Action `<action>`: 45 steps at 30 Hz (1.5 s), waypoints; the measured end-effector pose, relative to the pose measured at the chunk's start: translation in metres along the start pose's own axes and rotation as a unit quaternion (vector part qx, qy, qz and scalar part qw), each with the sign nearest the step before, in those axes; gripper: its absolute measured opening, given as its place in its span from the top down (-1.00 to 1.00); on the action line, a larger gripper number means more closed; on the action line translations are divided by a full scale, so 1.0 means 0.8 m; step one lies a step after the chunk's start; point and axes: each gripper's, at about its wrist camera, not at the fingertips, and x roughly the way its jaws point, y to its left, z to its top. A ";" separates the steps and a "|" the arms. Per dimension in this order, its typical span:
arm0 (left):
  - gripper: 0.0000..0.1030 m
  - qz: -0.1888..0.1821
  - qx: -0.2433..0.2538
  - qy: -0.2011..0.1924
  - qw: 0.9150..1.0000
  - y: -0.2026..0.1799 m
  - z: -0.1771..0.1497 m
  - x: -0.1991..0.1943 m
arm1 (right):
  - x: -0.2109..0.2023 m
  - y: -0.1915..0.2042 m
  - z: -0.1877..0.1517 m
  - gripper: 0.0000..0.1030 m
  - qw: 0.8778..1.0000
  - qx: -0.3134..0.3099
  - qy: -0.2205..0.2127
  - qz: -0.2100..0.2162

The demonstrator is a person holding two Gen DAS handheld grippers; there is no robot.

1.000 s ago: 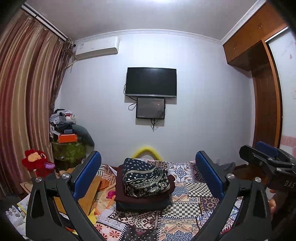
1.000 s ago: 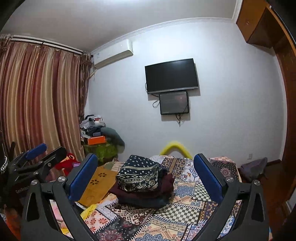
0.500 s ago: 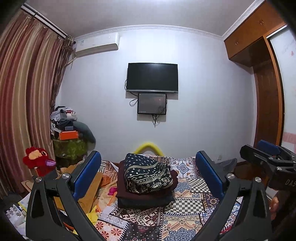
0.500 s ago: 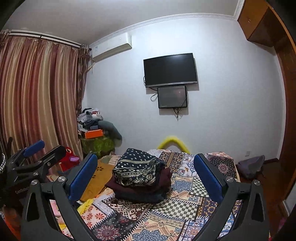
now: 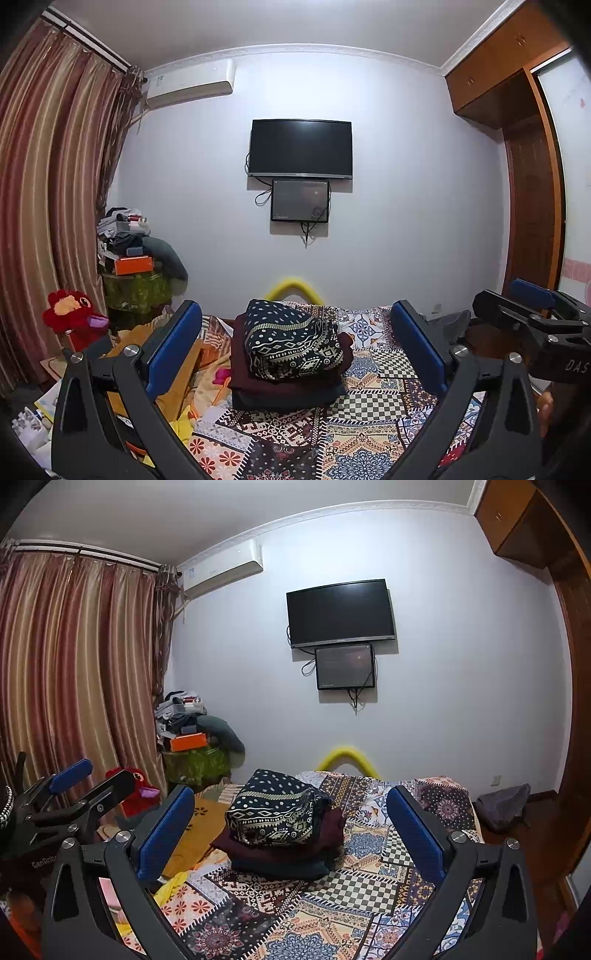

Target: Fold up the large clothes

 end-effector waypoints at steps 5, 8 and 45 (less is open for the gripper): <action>-0.99 0.002 -0.001 0.000 1.000 0.002 0.000 0.001 | -0.001 0.000 0.003 -1.00 1.000 -0.001 0.002 0.002; -0.99 0.002 -0.004 0.000 1.000 0.002 0.000 0.002 | 0.000 0.001 0.002 -1.00 1.000 -0.004 0.004 0.002; -0.99 -0.021 -0.017 0.023 0.999 0.001 -0.006 0.016 | 0.001 0.000 0.005 -1.00 1.000 -0.005 0.007 -0.002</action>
